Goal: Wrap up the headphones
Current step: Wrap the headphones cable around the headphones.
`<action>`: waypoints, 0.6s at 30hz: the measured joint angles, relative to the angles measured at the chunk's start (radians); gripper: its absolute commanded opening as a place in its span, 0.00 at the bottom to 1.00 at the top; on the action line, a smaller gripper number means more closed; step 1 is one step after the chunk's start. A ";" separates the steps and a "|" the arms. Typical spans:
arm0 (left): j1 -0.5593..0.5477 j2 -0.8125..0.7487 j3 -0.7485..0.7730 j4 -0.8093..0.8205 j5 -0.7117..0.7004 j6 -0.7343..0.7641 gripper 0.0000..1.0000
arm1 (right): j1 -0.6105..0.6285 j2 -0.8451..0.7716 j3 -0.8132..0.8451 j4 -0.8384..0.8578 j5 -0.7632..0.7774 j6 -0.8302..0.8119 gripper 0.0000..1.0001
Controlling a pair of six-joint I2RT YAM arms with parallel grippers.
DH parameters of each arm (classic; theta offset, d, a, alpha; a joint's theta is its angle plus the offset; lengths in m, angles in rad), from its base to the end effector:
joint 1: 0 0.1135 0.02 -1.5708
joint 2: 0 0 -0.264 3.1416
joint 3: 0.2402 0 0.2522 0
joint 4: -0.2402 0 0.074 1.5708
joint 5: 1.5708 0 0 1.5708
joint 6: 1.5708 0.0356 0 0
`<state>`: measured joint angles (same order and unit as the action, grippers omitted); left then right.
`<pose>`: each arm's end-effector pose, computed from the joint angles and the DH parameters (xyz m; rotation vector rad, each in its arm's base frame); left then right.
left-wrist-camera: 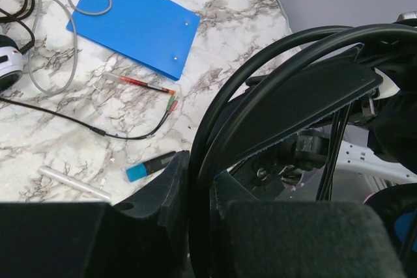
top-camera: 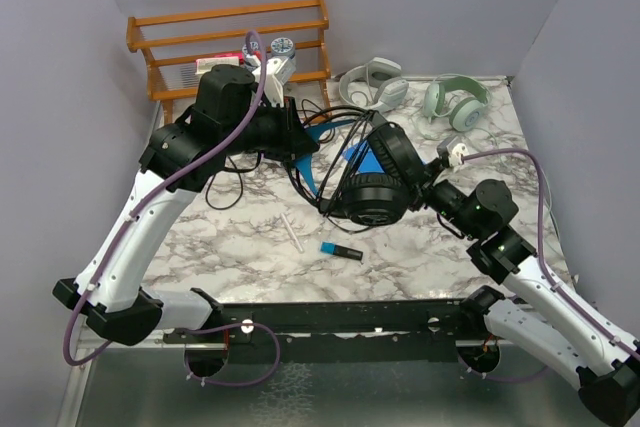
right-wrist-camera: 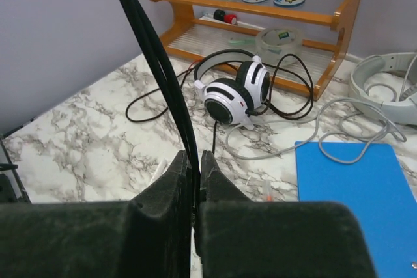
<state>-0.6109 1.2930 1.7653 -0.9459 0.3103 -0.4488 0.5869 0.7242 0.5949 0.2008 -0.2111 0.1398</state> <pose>0.1858 -0.1434 0.4830 0.3798 2.1310 -0.9564 0.1469 0.1067 0.3241 -0.5111 1.4594 0.7387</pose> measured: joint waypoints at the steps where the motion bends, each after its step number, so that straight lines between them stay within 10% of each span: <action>1: 0.000 0.002 0.005 -0.001 0.000 -0.002 0.00 | 0.000 0.000 0.000 0.001 0.000 0.004 0.01; 8: 0.000 0.006 -0.027 0.050 0.000 -0.096 0.00 | 0.000 0.024 -0.036 0.081 -0.058 0.084 0.01; 18: 0.000 -0.120 -0.553 0.416 -0.109 -0.444 0.00 | 0.005 0.150 -0.230 0.404 -0.179 0.406 0.01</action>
<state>-0.6109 1.1728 1.2125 -0.5301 0.2012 -0.8932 0.5915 0.8738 0.3653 0.6048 -0.3901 0.5461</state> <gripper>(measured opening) 0.159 0.046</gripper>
